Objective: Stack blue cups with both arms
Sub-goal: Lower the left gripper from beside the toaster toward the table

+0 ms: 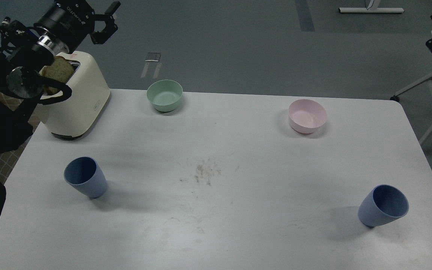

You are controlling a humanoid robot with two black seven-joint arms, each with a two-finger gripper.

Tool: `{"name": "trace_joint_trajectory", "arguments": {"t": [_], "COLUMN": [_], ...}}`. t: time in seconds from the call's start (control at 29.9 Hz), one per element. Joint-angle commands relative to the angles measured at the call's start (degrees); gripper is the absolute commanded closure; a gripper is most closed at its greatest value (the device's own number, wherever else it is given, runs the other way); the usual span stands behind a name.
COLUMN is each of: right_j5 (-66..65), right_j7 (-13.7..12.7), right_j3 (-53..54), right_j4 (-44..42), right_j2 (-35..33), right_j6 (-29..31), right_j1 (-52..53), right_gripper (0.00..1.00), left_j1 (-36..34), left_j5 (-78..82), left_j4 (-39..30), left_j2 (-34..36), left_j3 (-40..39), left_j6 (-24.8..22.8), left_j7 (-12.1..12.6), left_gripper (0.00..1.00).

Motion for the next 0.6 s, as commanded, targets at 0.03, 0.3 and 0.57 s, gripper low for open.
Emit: {"name": "trace_joint_trajectory", "arguments": {"t": [0.03, 0.3, 0.57], "right_j5": [0.0, 0.0, -0.09], "right_j7": [0.06, 0.14, 0.49], "right_j3": [0.0, 0.0, 0.09], "right_j4": [0.36, 0.37, 0.63], "right_j2": [0.08, -0.1, -0.01], "right_j6": [0.0, 0.0, 0.0], "right_j1": [-0.18, 0.0, -0.09], "right_gripper": [0.0, 0.0, 0.0], "left_j1": [0.52, 0.7, 1.14], "left_j5": [0.19, 0.19, 0.36], "left_j4": [0.03, 0.03, -0.41], "left_j2": [-0.08, 0.18, 1.93], "left_j3": [0.65, 0.04, 0.12], "left_j6": [0.0, 0.0, 0.0], "left_j7": [-0.07, -0.07, -0.6], "left_gripper": [0.02, 0.02, 0.02]}}
